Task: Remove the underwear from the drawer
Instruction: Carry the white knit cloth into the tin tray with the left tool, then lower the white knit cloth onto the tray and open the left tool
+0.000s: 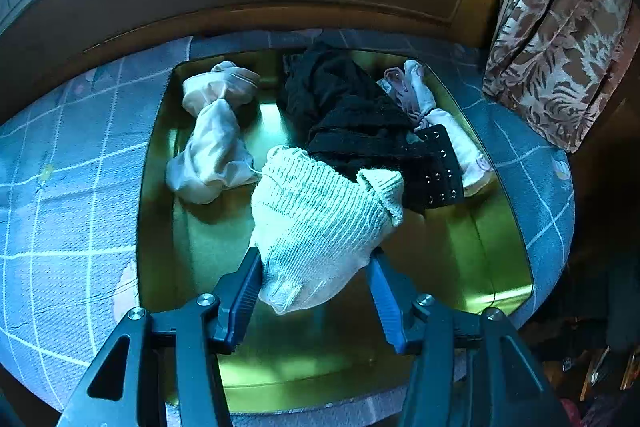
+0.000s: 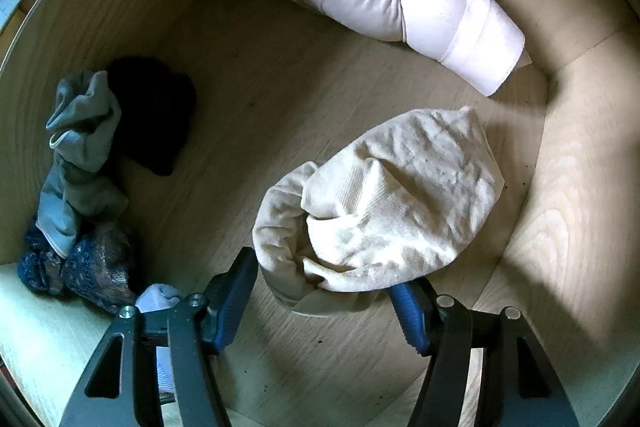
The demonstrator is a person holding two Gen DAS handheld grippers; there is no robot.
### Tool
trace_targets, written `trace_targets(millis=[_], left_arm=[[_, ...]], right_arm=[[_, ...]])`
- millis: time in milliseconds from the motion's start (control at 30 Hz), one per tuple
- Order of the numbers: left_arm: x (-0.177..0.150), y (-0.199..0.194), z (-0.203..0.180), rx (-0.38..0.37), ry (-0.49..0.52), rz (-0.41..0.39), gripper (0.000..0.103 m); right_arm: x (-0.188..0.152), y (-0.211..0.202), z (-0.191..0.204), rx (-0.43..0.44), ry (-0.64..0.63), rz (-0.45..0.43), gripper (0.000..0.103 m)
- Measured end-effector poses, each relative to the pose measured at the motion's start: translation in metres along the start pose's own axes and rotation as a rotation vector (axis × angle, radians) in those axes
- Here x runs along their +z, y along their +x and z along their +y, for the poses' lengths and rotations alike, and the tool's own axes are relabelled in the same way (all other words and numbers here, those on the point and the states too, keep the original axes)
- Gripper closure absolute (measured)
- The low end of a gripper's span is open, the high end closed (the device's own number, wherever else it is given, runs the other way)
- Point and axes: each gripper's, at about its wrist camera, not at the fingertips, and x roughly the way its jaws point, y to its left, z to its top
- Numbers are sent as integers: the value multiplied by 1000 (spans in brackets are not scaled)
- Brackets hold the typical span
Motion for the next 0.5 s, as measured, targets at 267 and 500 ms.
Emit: trace_targets(millis=[267, 500], left_arm=[[2, 8, -2, 48, 19, 12, 50], [8, 21, 0, 60, 24, 32, 50]], right_arm=[[0, 1, -2, 3, 0, -3, 38], [0, 1, -2, 5, 1, -3, 38]])
